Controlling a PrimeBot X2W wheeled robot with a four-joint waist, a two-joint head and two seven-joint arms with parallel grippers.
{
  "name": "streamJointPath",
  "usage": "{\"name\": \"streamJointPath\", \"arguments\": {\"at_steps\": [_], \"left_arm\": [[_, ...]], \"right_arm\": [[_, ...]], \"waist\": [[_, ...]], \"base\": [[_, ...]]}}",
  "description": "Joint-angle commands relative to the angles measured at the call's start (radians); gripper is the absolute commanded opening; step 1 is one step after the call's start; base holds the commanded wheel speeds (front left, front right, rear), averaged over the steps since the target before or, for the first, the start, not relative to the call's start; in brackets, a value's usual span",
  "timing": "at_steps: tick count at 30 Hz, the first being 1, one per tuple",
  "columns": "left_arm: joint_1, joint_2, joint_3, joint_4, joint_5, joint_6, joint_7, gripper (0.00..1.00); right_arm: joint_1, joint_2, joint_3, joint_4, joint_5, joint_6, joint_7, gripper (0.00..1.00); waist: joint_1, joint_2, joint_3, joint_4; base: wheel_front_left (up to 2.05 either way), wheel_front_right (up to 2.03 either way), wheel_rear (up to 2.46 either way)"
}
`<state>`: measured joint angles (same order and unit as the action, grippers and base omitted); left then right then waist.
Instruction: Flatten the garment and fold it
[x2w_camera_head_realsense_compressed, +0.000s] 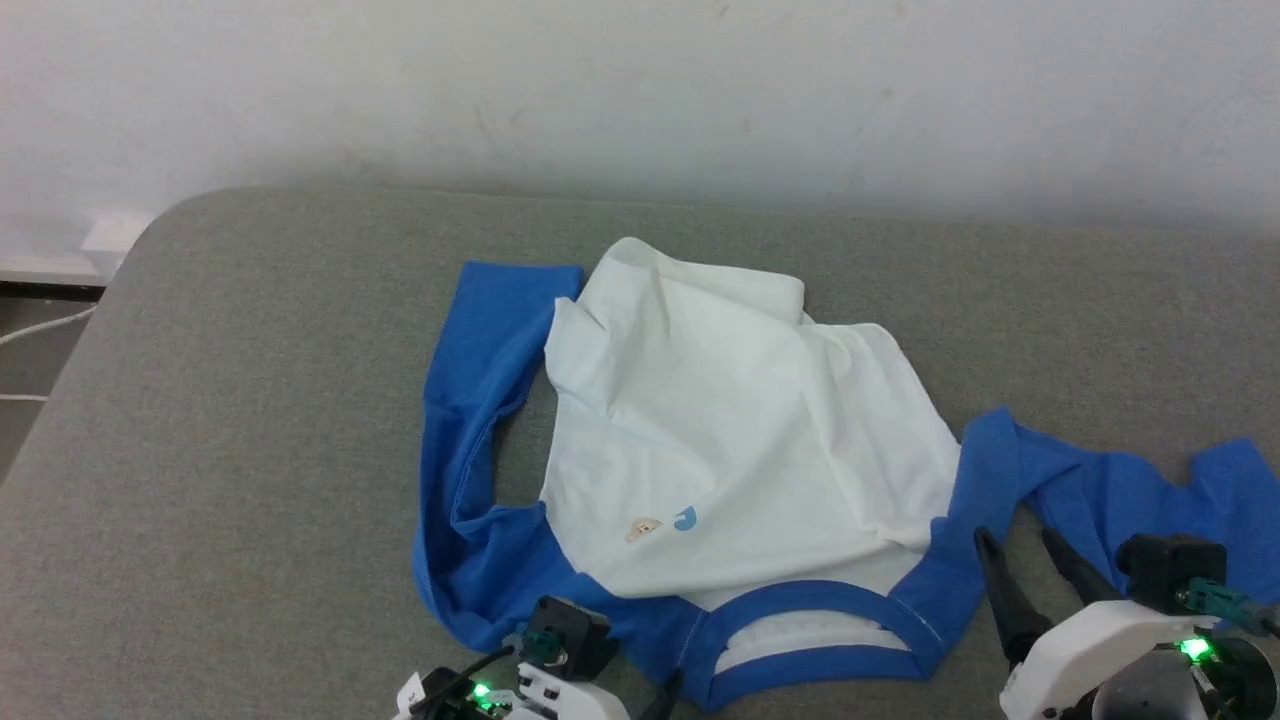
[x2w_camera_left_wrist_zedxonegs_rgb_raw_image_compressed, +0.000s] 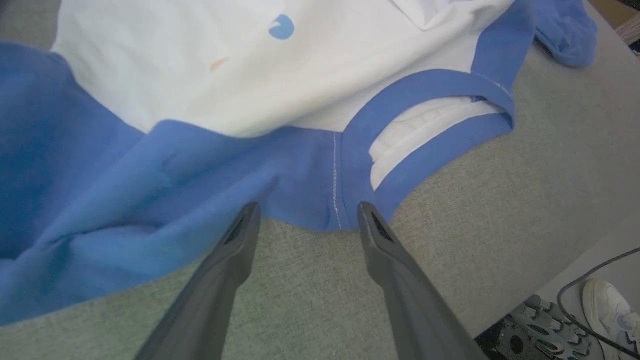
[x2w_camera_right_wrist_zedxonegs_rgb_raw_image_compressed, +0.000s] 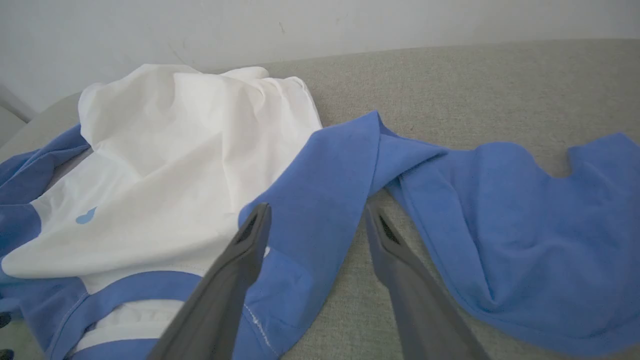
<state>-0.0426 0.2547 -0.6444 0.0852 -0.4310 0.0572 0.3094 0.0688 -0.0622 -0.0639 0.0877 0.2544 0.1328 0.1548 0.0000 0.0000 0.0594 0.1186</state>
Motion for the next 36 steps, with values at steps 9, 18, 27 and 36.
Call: {"name": "streamJointPath", "arguments": {"at_steps": [9, 18, 27, 36], "left_arm": [[-0.069, -0.047, 0.017, 0.147, 0.027, 0.056, -0.040, 1.00], [-0.080, -0.045, -0.018, 0.265, 0.035, 0.052, 0.020, 0.00], [-0.054, -0.029, -0.008, 0.194, 0.032, 0.061, -0.050, 0.00], [-0.020, 0.005, -0.001, 0.055, 0.045, 0.099, -0.058, 0.00]], "right_arm": [[-0.018, -0.011, 0.001, 0.003, 0.002, -0.002, -0.003, 1.00], [-0.010, -0.032, 0.015, -0.007, 0.025, -0.002, 0.030, 1.00], [0.113, -0.158, 0.124, -0.133, 0.127, -0.002, 0.223, 1.00], [0.076, -0.105, 0.114, -0.129, 0.072, -0.002, 0.301, 1.00]], "waist": [[0.0000, 0.0000, 0.047, -0.042], [0.0000, 0.0000, 0.065, -0.056], [0.0000, 0.0000, 0.036, -0.043], [0.0000, 0.0000, 0.032, -0.019]], "base": [[0.00, 0.00, 0.00], [0.00, 0.00, 0.00], [0.00, 0.00, 0.00], [0.00, 0.00, 0.00]]}}
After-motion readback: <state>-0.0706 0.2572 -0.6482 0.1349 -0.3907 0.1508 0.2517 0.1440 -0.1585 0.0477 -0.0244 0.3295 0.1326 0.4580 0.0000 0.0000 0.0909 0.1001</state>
